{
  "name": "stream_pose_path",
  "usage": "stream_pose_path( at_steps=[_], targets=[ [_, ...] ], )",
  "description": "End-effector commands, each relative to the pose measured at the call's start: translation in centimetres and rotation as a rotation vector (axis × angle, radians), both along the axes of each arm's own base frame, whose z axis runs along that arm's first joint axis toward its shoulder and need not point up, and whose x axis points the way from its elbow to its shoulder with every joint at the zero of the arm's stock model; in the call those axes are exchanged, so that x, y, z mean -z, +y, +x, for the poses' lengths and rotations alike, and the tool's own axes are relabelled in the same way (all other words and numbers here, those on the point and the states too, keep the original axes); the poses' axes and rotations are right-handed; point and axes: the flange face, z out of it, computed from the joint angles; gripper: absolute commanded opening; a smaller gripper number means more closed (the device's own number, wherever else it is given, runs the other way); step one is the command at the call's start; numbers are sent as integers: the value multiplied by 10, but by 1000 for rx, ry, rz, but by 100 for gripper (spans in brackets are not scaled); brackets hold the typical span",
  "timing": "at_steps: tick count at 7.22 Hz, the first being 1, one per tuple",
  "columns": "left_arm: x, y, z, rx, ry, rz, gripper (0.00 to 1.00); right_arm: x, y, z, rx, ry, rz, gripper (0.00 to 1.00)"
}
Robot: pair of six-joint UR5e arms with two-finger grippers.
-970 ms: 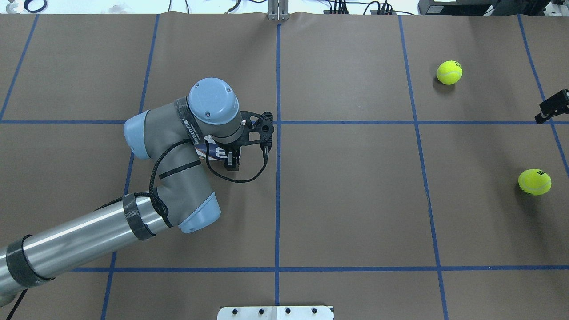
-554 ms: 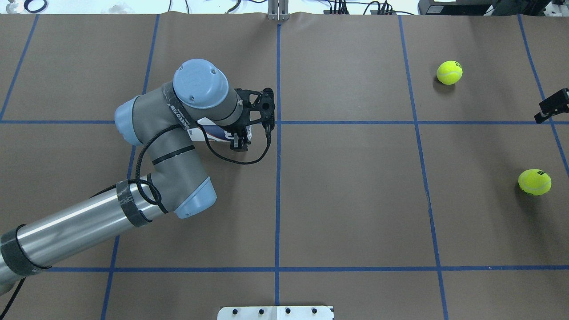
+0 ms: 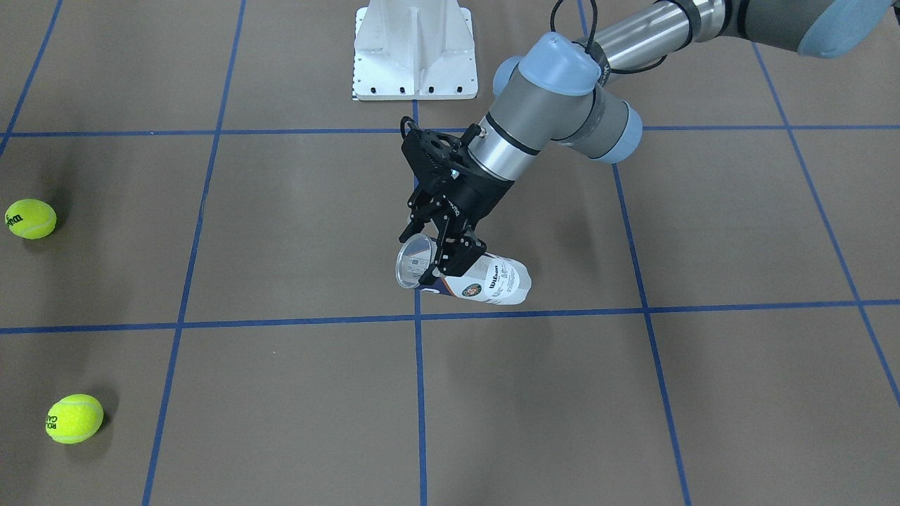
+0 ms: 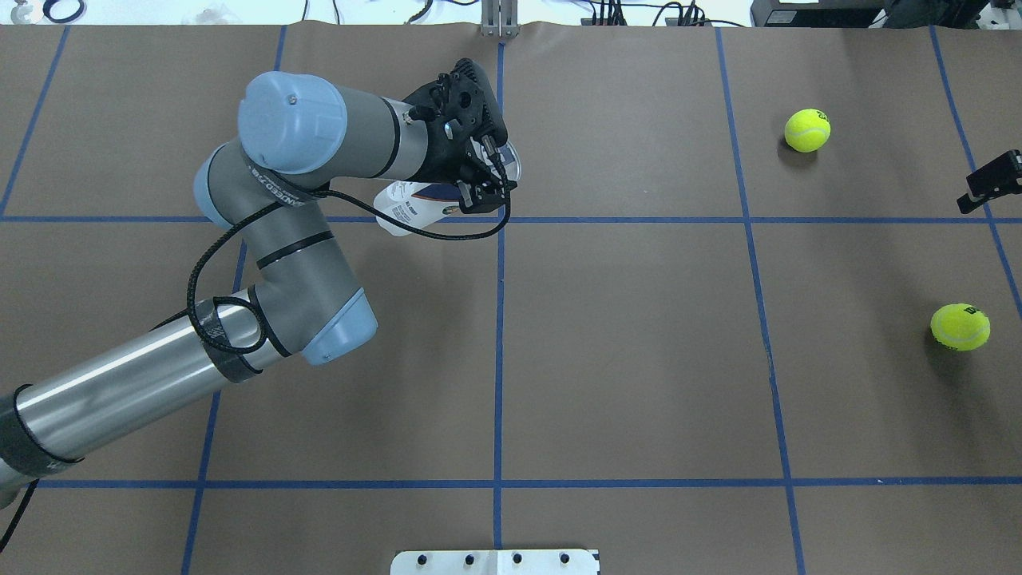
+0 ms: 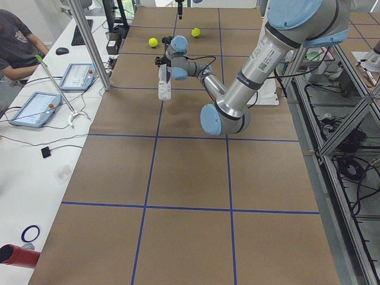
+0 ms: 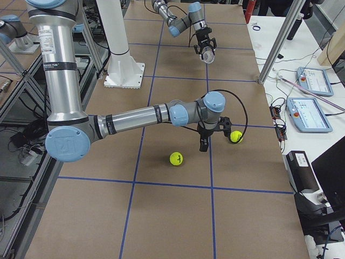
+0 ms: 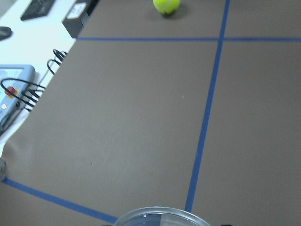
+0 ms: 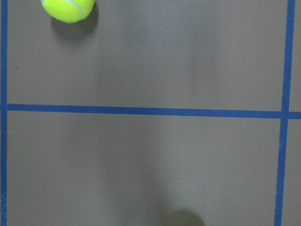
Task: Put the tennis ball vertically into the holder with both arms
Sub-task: 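Rotate the tube upright with the left gripper, open end up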
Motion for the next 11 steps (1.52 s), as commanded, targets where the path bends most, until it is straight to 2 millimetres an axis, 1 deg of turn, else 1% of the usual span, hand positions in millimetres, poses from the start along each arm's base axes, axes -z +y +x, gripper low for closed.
stream_pose_path(
  at_steps=[1, 2, 3, 4, 5, 6, 7, 8, 9, 10, 11],
  targets=[
    [-5, 26, 4, 56, 264, -37, 60, 3, -1, 0, 1, -9, 4, 99],
    [-11, 52, 14, 100, 376, -2, 60, 8, -1, -2, 7, -35, 8, 99],
    [-20, 71, 25, 130, 448, 14, 61, 13, -3, -3, 9, -55, 73, 99],
    [-33, 76, 33, 163, 503, 24, 61, 14, -1, -2, 9, -70, 131, 99],
    [-56, 87, 45, 223, 557, 24, 62, 15, -1, -2, 9, -75, 135, 99],
    [-68, 96, 51, 262, 607, 24, 62, 15, 0, -3, 12, -79, 135, 99],
    [-67, 109, 55, 268, 655, 23, 62, 16, 1, -4, 16, -86, 134, 99],
    [-65, 113, 52, 274, 696, 27, 62, 14, 2, -4, 17, -88, 131, 99],
    [-64, 119, 53, 275, 718, 25, 63, 10, 5, -8, 24, -85, 119, 99],
    [-60, 123, 56, 275, 726, 20, 63, -15, 26, -20, 58, -61, 82, 99],
    [-60, 126, 59, 270, 726, 18, 64, -45, 51, -18, 70, -36, 36, 99]
  ],
)
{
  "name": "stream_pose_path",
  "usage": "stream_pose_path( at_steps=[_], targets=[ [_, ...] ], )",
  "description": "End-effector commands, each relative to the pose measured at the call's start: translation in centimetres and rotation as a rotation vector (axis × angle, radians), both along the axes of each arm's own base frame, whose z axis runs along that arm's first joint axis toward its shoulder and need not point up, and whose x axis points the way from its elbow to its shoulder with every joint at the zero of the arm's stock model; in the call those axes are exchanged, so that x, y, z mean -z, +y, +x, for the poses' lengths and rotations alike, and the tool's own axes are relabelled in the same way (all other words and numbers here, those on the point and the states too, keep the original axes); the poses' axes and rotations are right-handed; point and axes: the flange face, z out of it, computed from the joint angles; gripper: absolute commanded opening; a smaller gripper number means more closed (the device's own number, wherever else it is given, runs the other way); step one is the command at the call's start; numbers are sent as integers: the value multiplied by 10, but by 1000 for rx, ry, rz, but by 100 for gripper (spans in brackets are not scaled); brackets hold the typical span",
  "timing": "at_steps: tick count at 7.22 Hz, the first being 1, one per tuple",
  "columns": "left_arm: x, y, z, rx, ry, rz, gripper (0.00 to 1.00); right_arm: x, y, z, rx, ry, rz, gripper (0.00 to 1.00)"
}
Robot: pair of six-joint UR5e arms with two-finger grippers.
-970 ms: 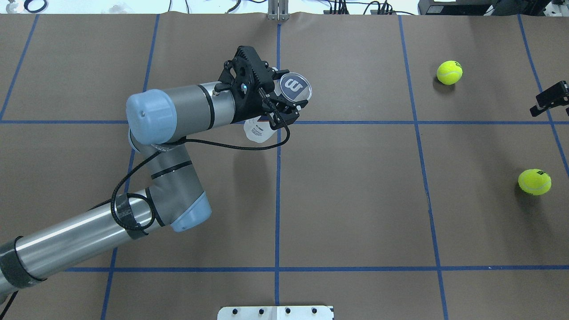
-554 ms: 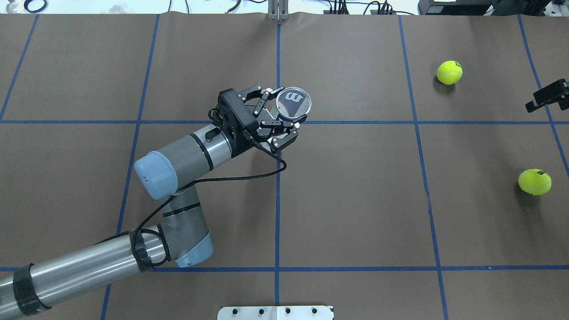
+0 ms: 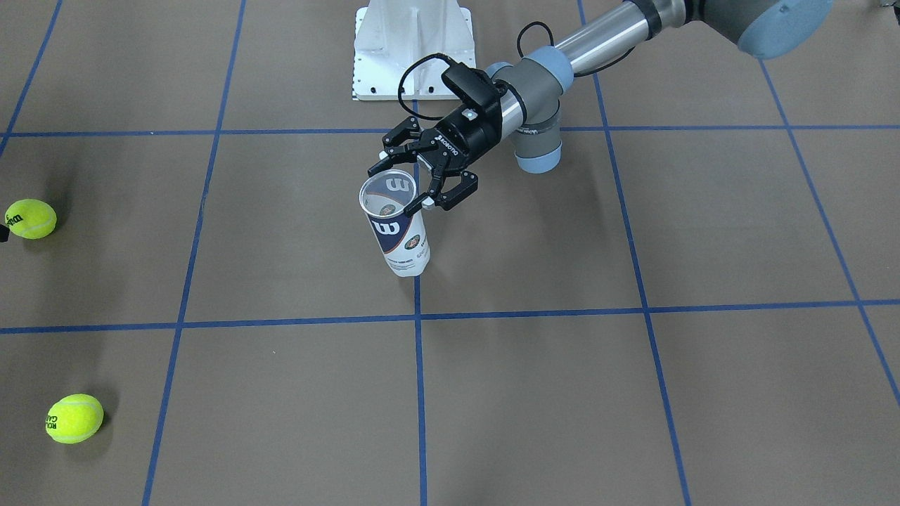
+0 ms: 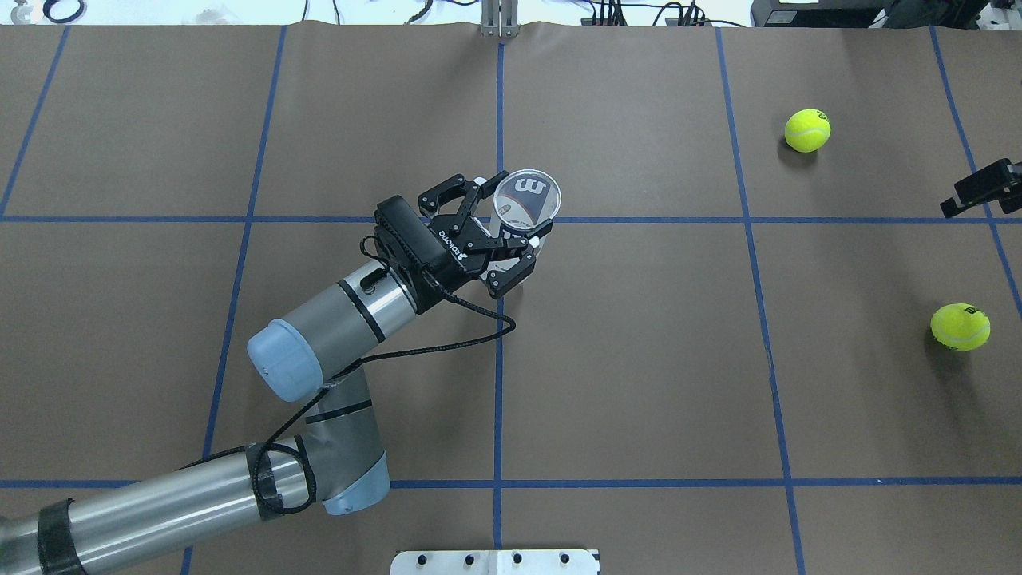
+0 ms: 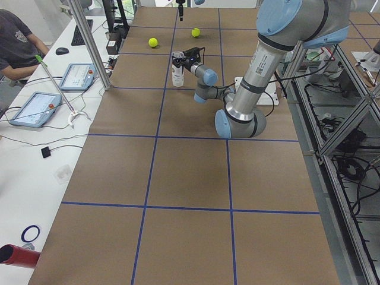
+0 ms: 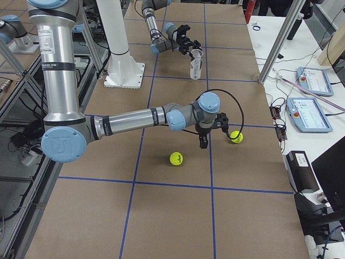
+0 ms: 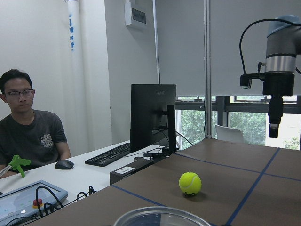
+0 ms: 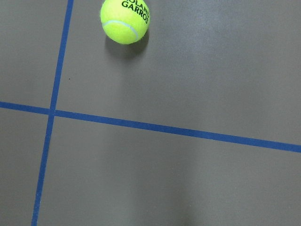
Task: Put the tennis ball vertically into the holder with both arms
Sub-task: 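Rotate the tube upright with the left gripper, open end up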
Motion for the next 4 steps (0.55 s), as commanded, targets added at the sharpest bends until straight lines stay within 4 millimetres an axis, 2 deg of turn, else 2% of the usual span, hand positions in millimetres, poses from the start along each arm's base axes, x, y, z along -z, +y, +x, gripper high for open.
stream_pose_path(
  at_steps=[1, 2, 4],
  targets=[
    [6, 5, 2, -5, 18, 0, 65, -46, 42, -2, 35, 41, -71, 99],
    [9, 5, 1, -4, 23, 1, 65, -57, 53, -7, 50, 67, -85, 99],
    [10, 5, 1, -6, 26, 2, 65, -72, 62, -45, 108, 203, -55, 99]
  ],
)
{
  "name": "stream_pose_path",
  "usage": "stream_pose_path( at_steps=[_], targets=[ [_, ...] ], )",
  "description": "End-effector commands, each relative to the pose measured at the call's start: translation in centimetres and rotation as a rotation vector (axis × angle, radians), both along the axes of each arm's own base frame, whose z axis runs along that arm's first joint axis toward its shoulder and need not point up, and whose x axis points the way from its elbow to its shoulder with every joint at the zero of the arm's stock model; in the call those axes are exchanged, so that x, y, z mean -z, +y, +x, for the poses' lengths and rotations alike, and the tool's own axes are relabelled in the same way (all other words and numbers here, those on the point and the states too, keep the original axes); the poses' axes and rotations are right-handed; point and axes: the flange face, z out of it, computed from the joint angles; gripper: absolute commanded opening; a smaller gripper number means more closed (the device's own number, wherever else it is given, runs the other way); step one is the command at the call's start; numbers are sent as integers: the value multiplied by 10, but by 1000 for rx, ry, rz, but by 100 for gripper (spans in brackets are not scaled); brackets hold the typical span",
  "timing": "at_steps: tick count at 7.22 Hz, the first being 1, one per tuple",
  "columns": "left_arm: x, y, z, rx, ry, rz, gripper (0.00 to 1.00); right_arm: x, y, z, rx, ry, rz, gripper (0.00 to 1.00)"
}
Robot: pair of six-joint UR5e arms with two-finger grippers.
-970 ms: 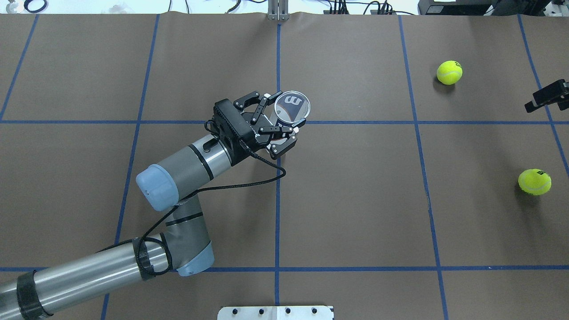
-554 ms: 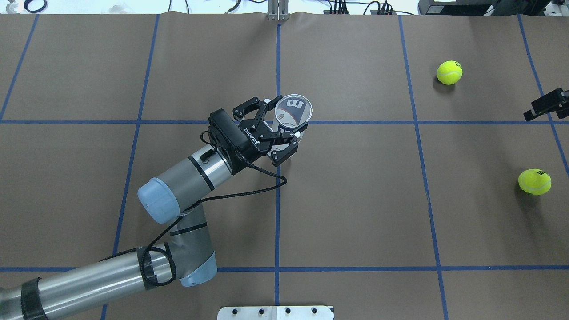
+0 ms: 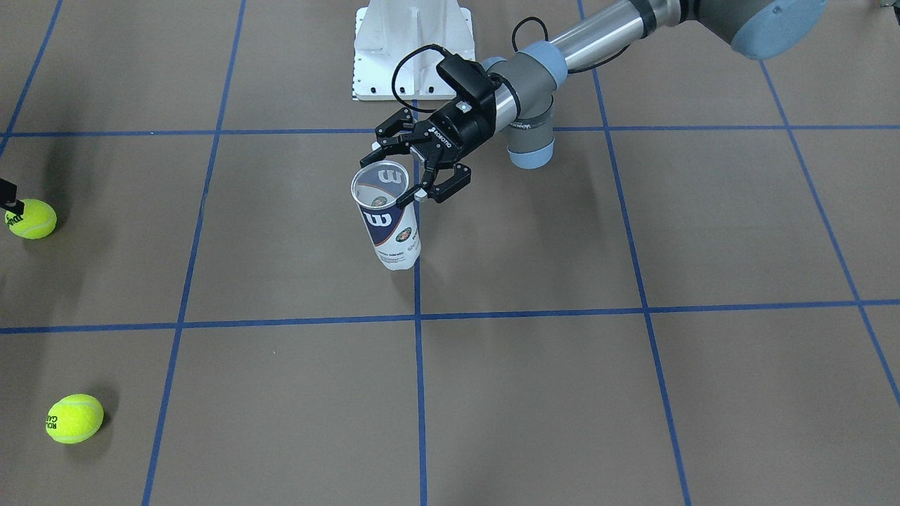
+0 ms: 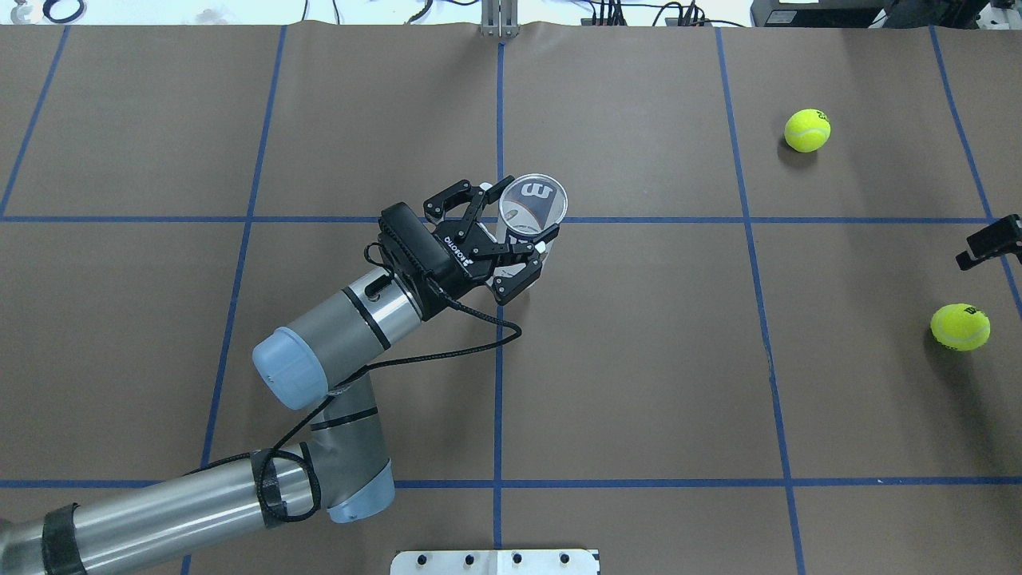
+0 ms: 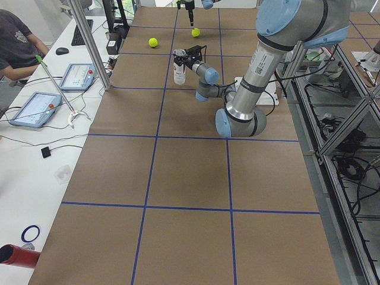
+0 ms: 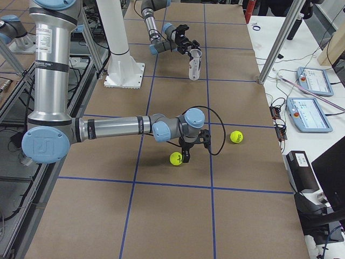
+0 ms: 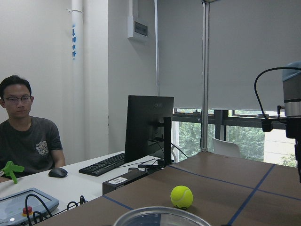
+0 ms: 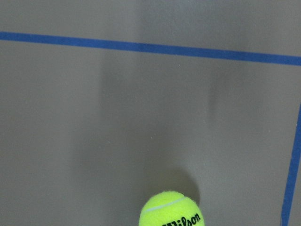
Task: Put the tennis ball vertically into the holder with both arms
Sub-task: 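Grasp the nearer tennis ball with the right gripper while left holds tube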
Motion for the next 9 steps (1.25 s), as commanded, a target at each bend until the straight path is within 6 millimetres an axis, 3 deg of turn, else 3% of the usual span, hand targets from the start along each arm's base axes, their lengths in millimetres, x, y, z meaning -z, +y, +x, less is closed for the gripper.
stream_pose_path(
  at_steps=[1, 6, 9],
  targets=[
    [0, 1, 0, -2, 0, -1, 65, -16, 8, -21, 38, 91, 13, 99],
    [-4, 1, 0, 1, -10, -1, 66, -29, 11, -35, 75, 41, -42, 99],
    [-5, 0, 0, 2, -11, -1, 66, -28, 3, -55, 104, 44, -38, 98]
  ],
)
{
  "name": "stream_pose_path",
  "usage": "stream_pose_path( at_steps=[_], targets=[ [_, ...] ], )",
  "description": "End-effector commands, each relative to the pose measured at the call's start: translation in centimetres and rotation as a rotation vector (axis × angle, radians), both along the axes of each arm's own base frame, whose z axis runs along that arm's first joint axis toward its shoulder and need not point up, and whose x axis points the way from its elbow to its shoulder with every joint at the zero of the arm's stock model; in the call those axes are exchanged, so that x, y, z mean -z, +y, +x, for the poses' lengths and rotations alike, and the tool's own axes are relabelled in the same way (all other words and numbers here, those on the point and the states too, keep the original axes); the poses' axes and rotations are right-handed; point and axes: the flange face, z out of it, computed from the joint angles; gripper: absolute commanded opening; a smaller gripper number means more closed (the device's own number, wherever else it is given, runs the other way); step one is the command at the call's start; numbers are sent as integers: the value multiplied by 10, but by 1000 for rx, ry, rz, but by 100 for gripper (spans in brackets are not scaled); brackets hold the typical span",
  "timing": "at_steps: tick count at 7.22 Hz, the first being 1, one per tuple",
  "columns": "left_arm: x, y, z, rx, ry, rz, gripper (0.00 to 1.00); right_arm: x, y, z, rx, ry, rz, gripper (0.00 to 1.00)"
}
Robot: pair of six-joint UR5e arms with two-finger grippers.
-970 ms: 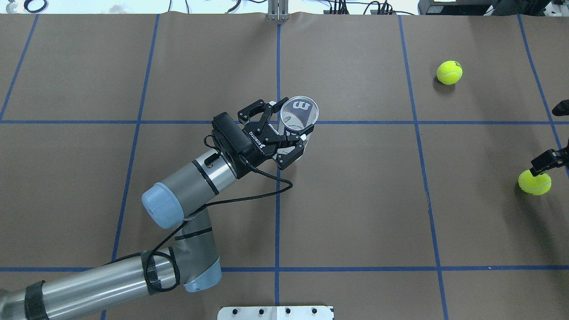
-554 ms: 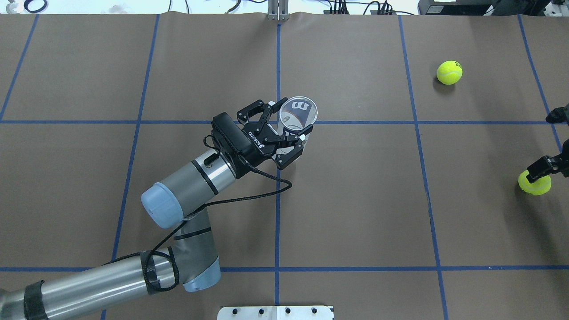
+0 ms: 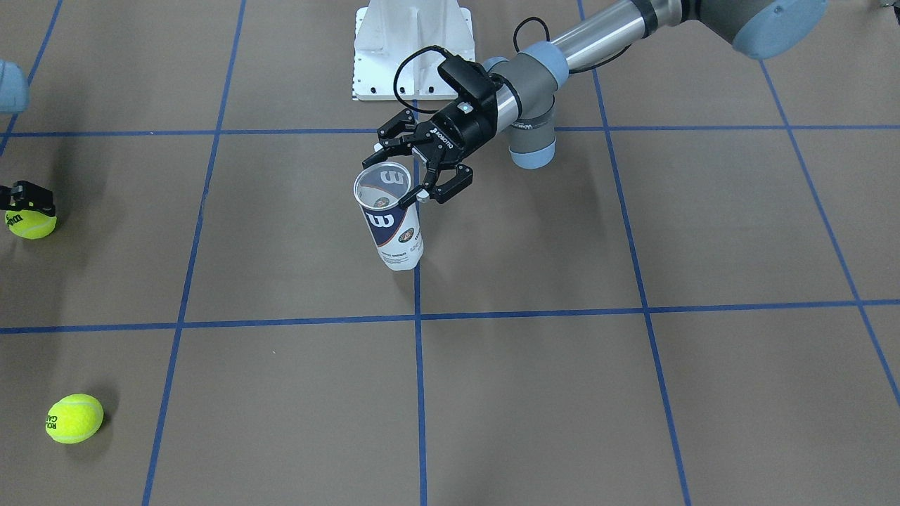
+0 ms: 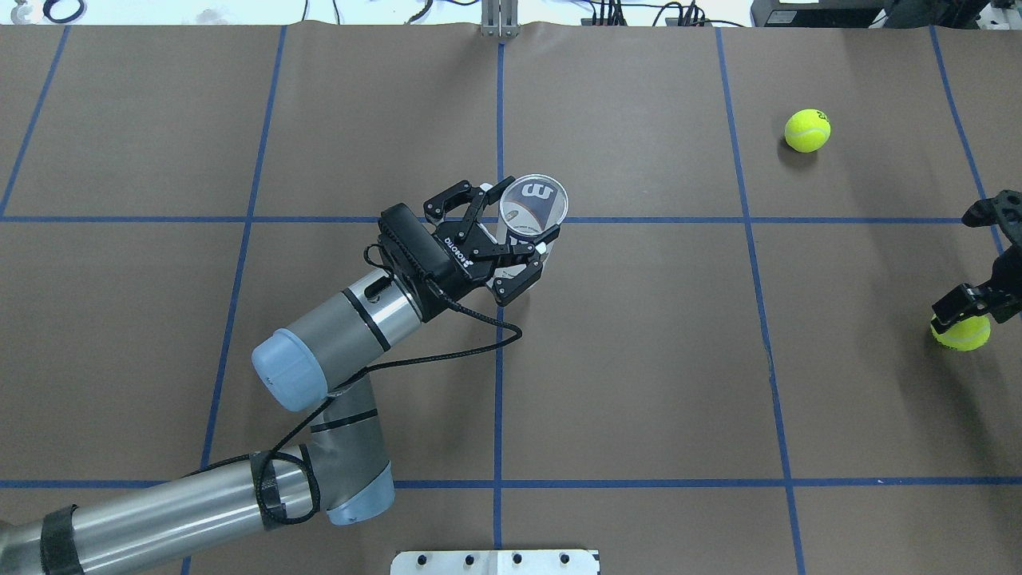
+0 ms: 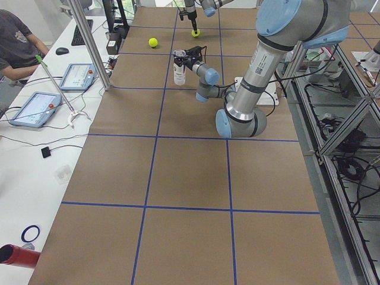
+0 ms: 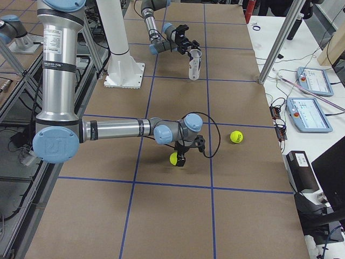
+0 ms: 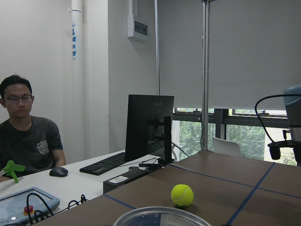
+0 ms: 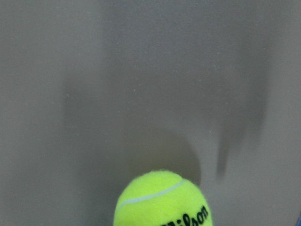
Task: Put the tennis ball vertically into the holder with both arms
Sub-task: 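Grasp the nearer tennis ball with the right gripper while left holds tube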
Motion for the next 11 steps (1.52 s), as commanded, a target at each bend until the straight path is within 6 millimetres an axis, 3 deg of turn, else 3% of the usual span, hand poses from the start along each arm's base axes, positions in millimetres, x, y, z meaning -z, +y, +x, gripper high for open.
stream_pose_path(
  at_steps=[1, 3, 4, 5, 7, 9, 11],
  targets=[
    [0, 1, 0, -1, 0, 0, 66, -4, -2, -12, 21, 3, -5, 94],
    [-2, 1, 1, -1, -3, -1, 66, -16, 0, -12, 29, 16, -19, 70],
    [-2, 1, 1, -1, -3, -1, 66, -15, -1, -12, 28, 13, -18, 15],
    [-3, 0, 2, -1, -6, -2, 66, -3, -9, -17, 22, 0, -3, 0],
    [-12, 1, 3, -3, -19, -7, 66, 82, -42, -23, -34, -78, 94, 0],
    [-27, 12, 6, -22, 3, 0, 66, 193, -104, -61, -242, -157, 21, 0],
    [-25, 15, 9, -28, 15, -2, 72, 269, -121, -77, -321, -266, -85, 0]
  ],
)
